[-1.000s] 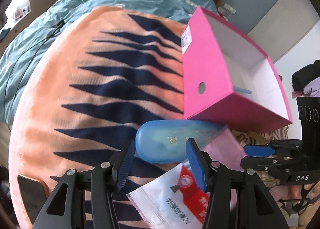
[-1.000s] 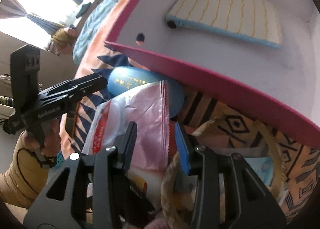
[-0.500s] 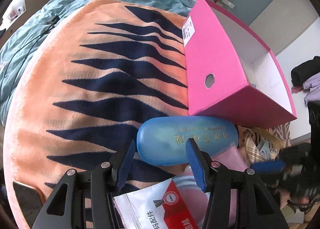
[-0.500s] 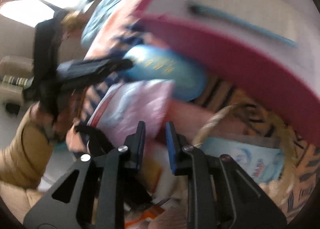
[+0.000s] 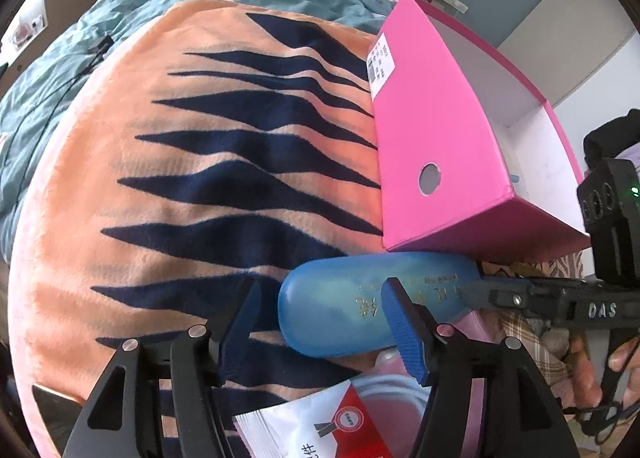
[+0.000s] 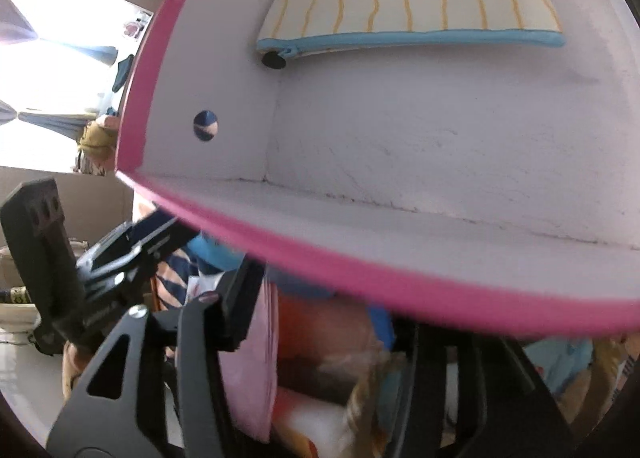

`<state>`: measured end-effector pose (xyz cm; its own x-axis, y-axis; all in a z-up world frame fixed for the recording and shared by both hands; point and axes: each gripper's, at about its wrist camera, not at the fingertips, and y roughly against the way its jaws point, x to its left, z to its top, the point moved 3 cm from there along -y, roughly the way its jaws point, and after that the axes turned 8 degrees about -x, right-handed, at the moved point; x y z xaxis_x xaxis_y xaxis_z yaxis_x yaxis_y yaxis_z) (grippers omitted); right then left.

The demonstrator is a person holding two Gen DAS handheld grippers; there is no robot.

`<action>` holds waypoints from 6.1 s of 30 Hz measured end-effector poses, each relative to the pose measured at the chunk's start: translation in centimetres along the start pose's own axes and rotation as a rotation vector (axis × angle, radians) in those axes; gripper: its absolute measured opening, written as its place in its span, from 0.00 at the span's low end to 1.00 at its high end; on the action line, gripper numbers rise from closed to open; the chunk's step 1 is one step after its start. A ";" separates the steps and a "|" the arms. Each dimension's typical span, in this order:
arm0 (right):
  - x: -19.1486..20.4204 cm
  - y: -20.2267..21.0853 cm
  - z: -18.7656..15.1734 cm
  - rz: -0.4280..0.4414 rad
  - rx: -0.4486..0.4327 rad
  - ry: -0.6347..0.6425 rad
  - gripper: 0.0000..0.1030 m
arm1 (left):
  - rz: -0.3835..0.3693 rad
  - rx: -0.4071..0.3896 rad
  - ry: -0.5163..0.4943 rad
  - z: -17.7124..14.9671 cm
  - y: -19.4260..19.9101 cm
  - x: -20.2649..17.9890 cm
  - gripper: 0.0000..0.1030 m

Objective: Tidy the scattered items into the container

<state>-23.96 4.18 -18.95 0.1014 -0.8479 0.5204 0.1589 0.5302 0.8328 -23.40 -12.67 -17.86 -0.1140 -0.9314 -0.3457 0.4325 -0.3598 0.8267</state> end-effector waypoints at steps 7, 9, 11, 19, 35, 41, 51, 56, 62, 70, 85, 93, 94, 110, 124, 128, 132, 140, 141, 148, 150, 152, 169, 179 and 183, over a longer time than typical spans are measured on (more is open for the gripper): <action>0.1 -0.3 -0.3 -0.016 -0.025 0.005 0.66 | -0.088 0.049 0.066 -0.5 -0.9 0.5 0.75; 0.5 -0.4 -0.5 -0.022 -0.018 0.022 0.70 | -0.100 0.059 0.056 -0.6 -1.2 0.0 0.78; 1.0 -0.6 -0.7 -0.022 -0.008 0.051 0.72 | -0.109 0.069 0.045 -0.7 -1.5 -0.5 0.82; 1.6 -0.2 -1.2 0.005 -0.004 0.086 0.70 | -0.106 0.087 0.070 -1.0 -1.5 -0.9 0.83; 2.2 6.0 -3.6 0.080 -0.132 0.079 0.63 | -0.081 -0.015 0.101 -1.1 2.8 -3.3 0.83; 2.3 7.8 -3.8 0.103 -0.167 0.075 0.63 | -0.066 -0.046 0.073 -0.5 4.1 -5.1 0.83; 1.5 9.4 -4.2 0.137 -0.204 0.050 0.63 | -0.072 -0.056 0.034 -0.6 5.7 -7.7 0.83; 1.4 11.1 -4.5 0.136 -0.237 0.056 0.63 | -0.092 -0.066 0.007 0.1 6.6 -9.3 0.83; 1.2 14.2 -4.3 0.124 -0.299 0.072 0.63 | -0.113 -0.092 -0.029 1.0 7.7 -11.5 0.83; 0.8 16.9 -3.6 0.118 -0.352 0.075 0.63 | -0.131 -0.117 -0.067 2.8 8.4 -13.6 0.83; -0.3 18.2 -1.9 0.101 -0.399 0.059 0.62 | -0.157 -0.104 -0.083 5.0 7.4 -14.9 0.82; -0.8 18.4 -0.7 0.104 -0.407 0.041 0.61 | -0.173 -0.088 -0.069 6.0 6.5 -15.0 0.82; -0.9 18.3 -0.5 0.103 -0.407 0.041 0.61 | -0.173 -0.088 -0.068 6.1 6.4 -15.0 0.82; -1.6 17.0 2.1 0.094 -0.387 0.026 0.61 | -0.149 -0.072 -0.057 7.9 4.6 -14.9 0.82; -3.6 14.4 3.7 0.096 -0.339 -0.012 0.60 | -0.134 -0.019 -0.028 8.3 1.2 -13.7 0.82; -4.1 13.6 4.1 0.097 -0.322 -0.026 0.60 | -0.127 -0.006 -0.021 8.2 0.5 -13.4 0.82; -4.4 12.9 4.4 0.098 -0.309 -0.035 0.60 | -0.124 0.003 -0.018 8.1 -0.2 -13.2 0.82; -5.7 12.0 4.9 0.108 -0.288 -0.070 0.60 | -0.099 0.011 -0.046 8.0 -1.2 -13.6 0.82; -5.9 12.0 4.9 0.113 -0.286 -0.075 0.60 | -0.094 0.011 -0.050 8.0 -1.2 -13.7 0.82; -6.6 11.9 5.3 0.119 -0.271 -0.086 0.61 | -0.083 0.018 -0.056 7.9 -1.6 -14.1 0.82; -6.7 11.9 5.4 0.117 -0.266 -0.087 0.61 | -0.080 0.018 -0.058 8.0 -1.8 -14.3 0.82; -6.9 12.0 5.6 0.117 -0.261 -0.085 0.61 | -0.079 0.019 -0.058 8.1 -1.8 -14.4 0.82; -6.3 8.6 7.2 0.035 -0.138 -0.007 0.57 | 0.138 0.046 -0.281 6.6 -4.5 -17.2 0.76; -7.5 7.3 7.1 -0.087 -0.081 0.014 0.57 | 0.086 0.007 -0.253 7.0 -3.5 -16.4 0.76; -7.0 6.6 7.0 -0.083 -0.052 0.029 0.57 | 0.068 -0.009 -0.246 7.0 -3.3 -16.3 0.75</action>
<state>-30.50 13.59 -15.73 0.1143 -0.8887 0.4440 0.2183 0.4585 0.8615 -29.21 3.35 -11.84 -0.2982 -0.9392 -0.1700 0.4548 -0.2964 0.8398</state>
